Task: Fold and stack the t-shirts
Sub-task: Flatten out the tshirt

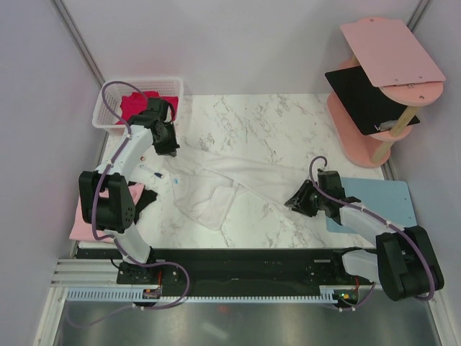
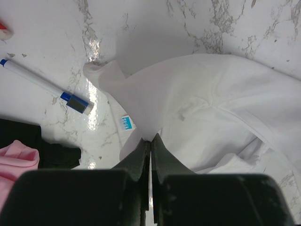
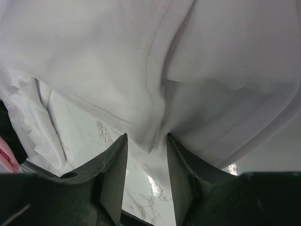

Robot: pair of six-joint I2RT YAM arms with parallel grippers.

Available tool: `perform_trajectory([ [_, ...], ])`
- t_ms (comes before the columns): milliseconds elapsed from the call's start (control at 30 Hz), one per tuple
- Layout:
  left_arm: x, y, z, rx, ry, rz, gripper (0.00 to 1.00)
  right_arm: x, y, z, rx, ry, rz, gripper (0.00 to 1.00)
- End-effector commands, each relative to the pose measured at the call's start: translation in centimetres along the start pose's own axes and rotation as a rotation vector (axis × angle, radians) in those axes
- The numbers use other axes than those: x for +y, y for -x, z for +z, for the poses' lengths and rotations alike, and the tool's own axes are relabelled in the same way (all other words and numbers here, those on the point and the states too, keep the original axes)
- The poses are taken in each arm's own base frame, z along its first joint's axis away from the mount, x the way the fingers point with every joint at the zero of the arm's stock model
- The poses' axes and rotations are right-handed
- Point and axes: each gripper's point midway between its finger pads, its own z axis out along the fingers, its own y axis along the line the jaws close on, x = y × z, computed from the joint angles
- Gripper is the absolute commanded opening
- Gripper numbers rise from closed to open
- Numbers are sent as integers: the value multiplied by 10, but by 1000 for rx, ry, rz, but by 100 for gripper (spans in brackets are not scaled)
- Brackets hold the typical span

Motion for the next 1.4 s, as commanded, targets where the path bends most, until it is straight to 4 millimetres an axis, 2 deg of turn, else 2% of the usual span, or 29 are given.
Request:
perform_trajectory([
  [0,-3,10,-8,-49,-21,-19,2,9,6,5,-15,42,2,46],
  [167,-3,10,-5,-45,-18,-19,2,13,14,12,-35,49,-4,46],
  [300,-2,9,-4,-43,-14,-16,2,15,11,16,-1,48,-8,42],
  [533,-1,8,-4,-39,-13,-14,2,10,4,-1,12,6,-26,45],
  [767,-3,9,-2,-35,-18,-16,2,23,13,-14,-30,34,-41,44],
  [933,-4,8,0,-28,-20,-17,2,21,19,-5,-25,7,-56,43],
  [1033,-3,7,0,-28,-20,-15,2,7,17,0,-18,-47,-64,43],
  [1167,-2,7,0,-28,-16,-15,2,1,14,2,-10,-60,-62,43],
  [1367,-2,6,0,-28,-15,-12,2,7,14,6,-26,-19,-46,43],
])
